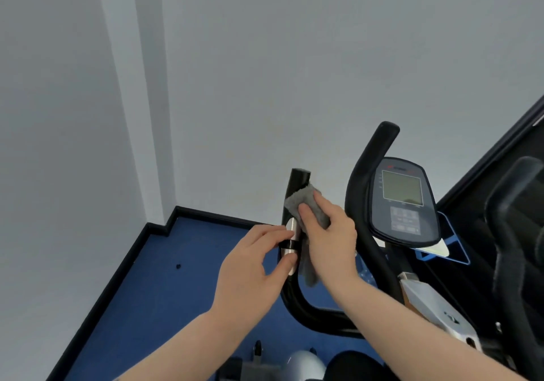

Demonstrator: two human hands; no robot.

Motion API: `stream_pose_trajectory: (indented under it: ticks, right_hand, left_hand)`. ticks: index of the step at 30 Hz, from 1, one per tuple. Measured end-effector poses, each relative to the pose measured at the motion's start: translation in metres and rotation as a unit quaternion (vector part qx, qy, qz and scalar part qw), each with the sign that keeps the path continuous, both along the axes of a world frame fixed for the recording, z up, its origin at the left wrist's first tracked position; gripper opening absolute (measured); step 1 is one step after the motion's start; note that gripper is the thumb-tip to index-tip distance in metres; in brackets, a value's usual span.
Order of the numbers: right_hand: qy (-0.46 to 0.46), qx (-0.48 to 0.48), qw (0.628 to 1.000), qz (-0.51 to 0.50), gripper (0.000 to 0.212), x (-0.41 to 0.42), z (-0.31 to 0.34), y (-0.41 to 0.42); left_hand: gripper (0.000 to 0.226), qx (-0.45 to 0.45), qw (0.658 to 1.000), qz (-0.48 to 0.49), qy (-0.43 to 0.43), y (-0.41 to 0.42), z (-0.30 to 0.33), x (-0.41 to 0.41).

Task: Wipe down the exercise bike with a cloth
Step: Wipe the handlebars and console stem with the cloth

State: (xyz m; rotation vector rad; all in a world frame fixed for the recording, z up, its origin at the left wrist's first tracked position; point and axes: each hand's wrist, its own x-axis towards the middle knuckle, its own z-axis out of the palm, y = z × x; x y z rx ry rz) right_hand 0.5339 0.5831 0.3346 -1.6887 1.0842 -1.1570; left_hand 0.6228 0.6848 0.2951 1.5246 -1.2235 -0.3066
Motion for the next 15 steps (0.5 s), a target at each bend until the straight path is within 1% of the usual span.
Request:
stream_pose_trajectory:
  ticks: [2, 4, 5, 7, 9, 12, 14, 15]
  right_hand:
    - [0.032, -0.027, 0.999, -0.008, 0.028, 0.004, 0.008, -0.013]
    - [0.047, -0.037, 0.998, -0.002, 0.012, 0.007, 0.011, -0.014]
    - [0.064, -0.037, 0.997, 0.008, 0.009, 0.004, 0.008, -0.010]
    - [0.118, -0.039, 0.992, 0.034, 0.023, -0.007, -0.001, -0.003]
    - [0.158, -0.050, 0.985, 0.044, 0.025, -0.012, 0.001, -0.006]
    - [0.140, -0.077, 0.987, 0.006, 0.015, 0.002, 0.021, -0.022]
    - [0.128, -0.069, 0.989, 0.013, 0.016, 0.006, 0.022, -0.023]
    - [0.138, -0.060, 0.988, 0.027, 0.016, 0.002, 0.017, -0.017]
  left_hand:
    - [0.032, -0.013, 1.000, 0.012, 0.013, -0.002, -0.002, -0.001]
    - [0.033, -0.021, 0.999, 0.021, 0.014, -0.003, -0.003, -0.003]
    - [0.033, -0.023, 0.999, 0.020, 0.015, -0.003, -0.003, -0.004]
    - [0.033, -0.029, 0.999, 0.018, 0.030, -0.003, -0.004, -0.005]
    - [0.032, -0.038, 0.998, 0.024, 0.041, -0.004, -0.004, -0.005]
    - [0.028, -0.040, 0.998, 0.026, 0.051, -0.004, -0.004, -0.005]
    - [0.029, -0.030, 0.998, 0.021, 0.049, -0.003, -0.003, -0.003]
    - [0.031, -0.022, 0.998, 0.017, 0.049, -0.002, -0.002, -0.003]
